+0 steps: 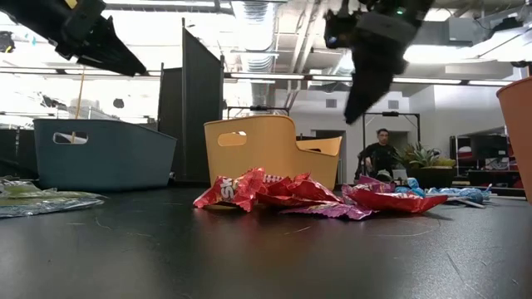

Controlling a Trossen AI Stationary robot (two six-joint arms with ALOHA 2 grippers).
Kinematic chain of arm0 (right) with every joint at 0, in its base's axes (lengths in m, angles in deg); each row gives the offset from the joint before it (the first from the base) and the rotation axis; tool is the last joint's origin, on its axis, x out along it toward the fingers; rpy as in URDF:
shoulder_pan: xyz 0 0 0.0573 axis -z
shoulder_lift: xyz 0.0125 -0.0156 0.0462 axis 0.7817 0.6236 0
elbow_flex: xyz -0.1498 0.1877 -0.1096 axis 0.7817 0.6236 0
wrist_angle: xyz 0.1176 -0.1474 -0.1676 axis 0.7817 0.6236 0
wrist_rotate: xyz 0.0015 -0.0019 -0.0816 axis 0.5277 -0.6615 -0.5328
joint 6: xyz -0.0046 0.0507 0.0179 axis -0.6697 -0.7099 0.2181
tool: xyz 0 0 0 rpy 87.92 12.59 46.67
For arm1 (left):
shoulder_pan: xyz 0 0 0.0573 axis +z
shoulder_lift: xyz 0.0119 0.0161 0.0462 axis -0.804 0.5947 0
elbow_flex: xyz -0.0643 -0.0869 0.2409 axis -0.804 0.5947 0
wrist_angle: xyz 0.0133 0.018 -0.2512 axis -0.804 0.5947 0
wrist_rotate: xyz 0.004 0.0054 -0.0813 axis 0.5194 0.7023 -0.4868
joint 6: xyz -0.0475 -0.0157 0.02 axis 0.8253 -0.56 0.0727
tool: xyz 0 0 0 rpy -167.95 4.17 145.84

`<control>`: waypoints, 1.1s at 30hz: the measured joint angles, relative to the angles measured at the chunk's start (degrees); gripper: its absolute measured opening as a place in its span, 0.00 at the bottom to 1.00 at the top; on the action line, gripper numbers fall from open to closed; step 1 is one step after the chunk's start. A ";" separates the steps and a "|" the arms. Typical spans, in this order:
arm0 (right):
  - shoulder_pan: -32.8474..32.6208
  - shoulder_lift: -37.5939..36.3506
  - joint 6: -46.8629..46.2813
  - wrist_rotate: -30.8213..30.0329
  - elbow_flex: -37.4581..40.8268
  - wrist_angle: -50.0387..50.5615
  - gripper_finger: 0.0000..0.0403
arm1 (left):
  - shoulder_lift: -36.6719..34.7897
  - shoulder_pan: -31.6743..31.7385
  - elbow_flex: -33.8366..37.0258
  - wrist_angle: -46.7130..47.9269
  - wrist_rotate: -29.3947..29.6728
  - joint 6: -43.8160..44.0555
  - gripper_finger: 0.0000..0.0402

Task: Sort candy
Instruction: Put the purple candy into the yellow bin

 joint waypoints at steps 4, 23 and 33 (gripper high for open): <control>-1.61 4.17 -4.30 0.08 -0.02 -0.06 0.72 | 0.00 0.00 0.00 -0.02 0.31 0.24 0.67; 0.36 15.42 -9.36 3.11 -0.08 1.87 0.16 | 0.00 0.02 0.00 -1.84 0.33 -0.24 0.67; -1.41 1.15 -2.95 2.88 0.04 -2.08 0.09 | 0.00 0.02 0.00 -1.95 0.31 -0.26 0.67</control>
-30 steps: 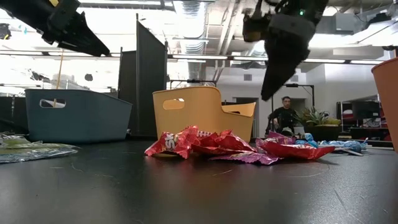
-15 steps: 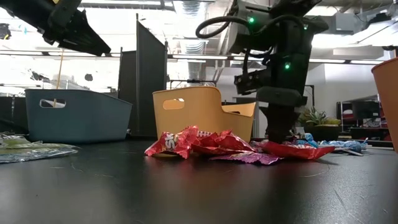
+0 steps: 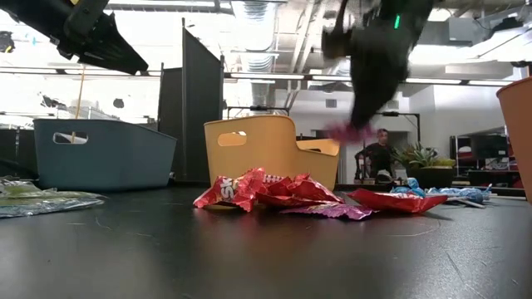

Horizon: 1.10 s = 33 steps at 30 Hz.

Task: Sort candy
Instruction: Put the purple candy into the yellow bin

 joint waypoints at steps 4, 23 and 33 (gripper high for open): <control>-2.40 -8.36 10.75 1.07 -0.01 -8.25 0.04 | 0.00 0.00 0.00 0.01 0.00 -0.03 0.67; -2.50 -15.84 21.34 -16.95 -0.04 -24.49 0.05 | 0.02 0.00 0.02 -0.19 0.00 -1.09 0.67; 10.60 -8.93 22.10 -17.31 -0.07 -31.07 0.10 | 0.02 0.00 0.02 -1.01 -0.13 -1.07 0.67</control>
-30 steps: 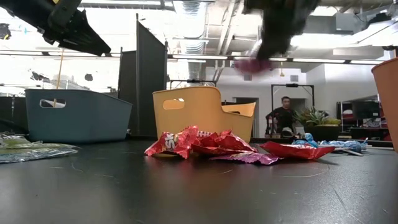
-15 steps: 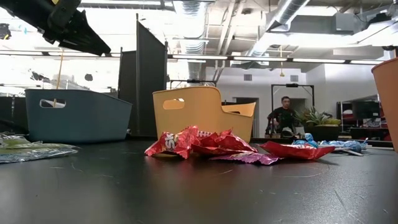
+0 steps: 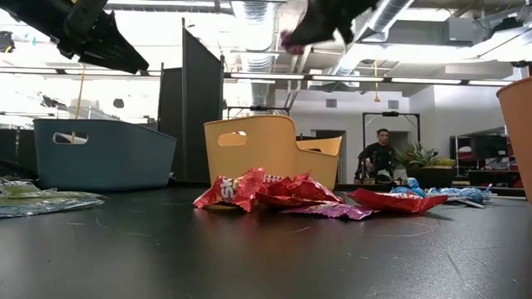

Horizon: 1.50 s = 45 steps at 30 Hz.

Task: Sort candy
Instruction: Put the purple candy into the yellow bin, then put the blue lollipop into the orange bin

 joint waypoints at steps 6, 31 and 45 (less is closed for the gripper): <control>4.33 1.96 -1.31 2.54 0.00 0.59 0.40 | 0.00 0.00 0.00 0.16 -0.03 -0.55 0.67; 3.85 -3.89 -28.92 11.92 -0.07 52.27 0.70 | 0.00 0.09 0.00 1.21 0.66 -2.56 0.67; 18.21 2.61 -25.56 23.19 0.45 64.16 0.56 | -0.02 1.42 0.02 0.63 0.55 -2.36 0.67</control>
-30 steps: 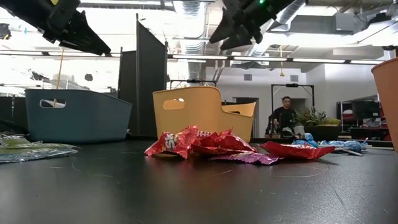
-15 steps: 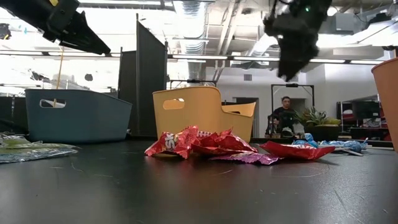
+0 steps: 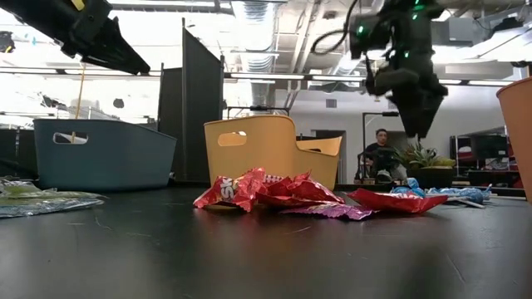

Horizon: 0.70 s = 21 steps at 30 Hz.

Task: Sort candy
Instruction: Put the blue lollipop into the orange bin

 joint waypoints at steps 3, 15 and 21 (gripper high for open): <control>1.23 2.43 2.06 1.66 1.90 -0.47 0.56 | 0.00 0.00 0.00 0.01 -0.02 -0.02 0.67; 4.47 4.64 2.85 3.51 13.79 -8.04 0.55 | 0.00 0.00 0.00 0.41 -0.02 -0.02 0.67; 5.70 4.64 2.79 3.96 17.68 -14.41 0.55 | 0.00 0.00 0.00 0.45 -0.02 -0.02 0.67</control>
